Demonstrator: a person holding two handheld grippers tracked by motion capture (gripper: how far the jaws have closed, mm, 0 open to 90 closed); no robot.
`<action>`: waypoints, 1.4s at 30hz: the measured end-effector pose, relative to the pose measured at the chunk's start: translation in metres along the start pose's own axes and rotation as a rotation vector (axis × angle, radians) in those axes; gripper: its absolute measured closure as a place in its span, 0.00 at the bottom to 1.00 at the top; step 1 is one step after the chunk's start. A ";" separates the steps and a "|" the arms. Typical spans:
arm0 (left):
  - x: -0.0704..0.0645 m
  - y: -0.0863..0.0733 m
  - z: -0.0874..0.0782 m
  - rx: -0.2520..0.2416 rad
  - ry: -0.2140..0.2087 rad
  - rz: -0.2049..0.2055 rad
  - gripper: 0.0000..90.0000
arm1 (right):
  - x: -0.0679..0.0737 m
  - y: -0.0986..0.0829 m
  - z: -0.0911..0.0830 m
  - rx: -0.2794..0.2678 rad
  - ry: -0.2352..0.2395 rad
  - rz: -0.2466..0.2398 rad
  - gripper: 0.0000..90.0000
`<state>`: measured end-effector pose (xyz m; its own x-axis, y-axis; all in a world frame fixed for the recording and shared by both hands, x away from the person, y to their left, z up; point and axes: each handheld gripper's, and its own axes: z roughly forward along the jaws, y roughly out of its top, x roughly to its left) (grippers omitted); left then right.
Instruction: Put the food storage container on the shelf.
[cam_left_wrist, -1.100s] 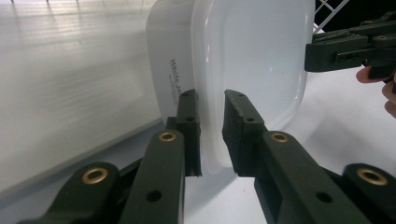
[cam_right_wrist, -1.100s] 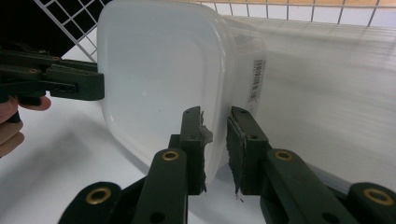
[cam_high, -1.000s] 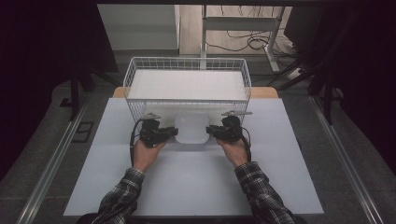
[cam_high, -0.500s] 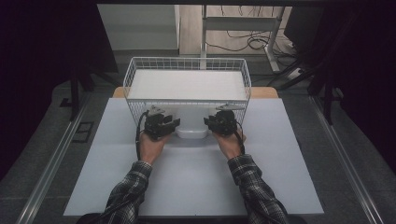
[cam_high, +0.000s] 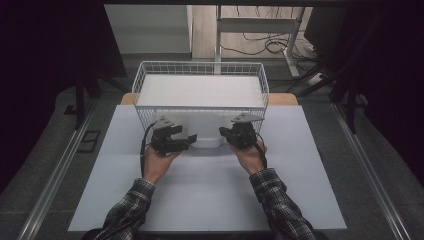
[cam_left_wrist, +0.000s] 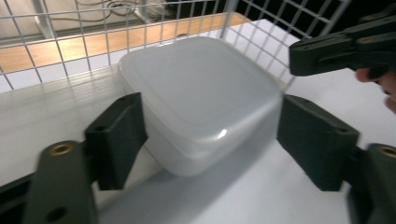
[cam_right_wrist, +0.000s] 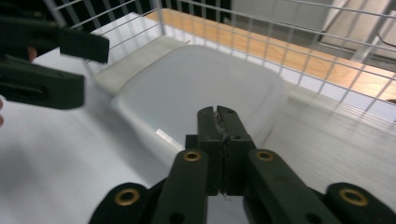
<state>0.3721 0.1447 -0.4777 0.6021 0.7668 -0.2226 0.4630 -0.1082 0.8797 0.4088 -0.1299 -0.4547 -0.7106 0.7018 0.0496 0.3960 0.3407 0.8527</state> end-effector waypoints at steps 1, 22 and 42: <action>-0.002 -0.004 -0.008 -0.005 -0.002 0.001 0.19 | 0.004 -0.002 -0.003 0.012 0.012 -0.028 0.99; -0.032 -0.066 -0.070 -0.012 0.051 0.131 0.05 | 0.029 -0.026 -0.010 0.045 0.144 -0.013 0.99; -0.043 -0.102 -0.104 0.030 0.042 0.113 0.03 | 0.032 -0.036 0.021 0.094 0.140 -0.002 0.97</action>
<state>0.2314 0.1889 -0.5137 0.6239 0.7745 -0.1048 0.4135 -0.2133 0.8852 0.3840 -0.1064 -0.4946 -0.7830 0.6094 0.1250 0.4420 0.4035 0.8011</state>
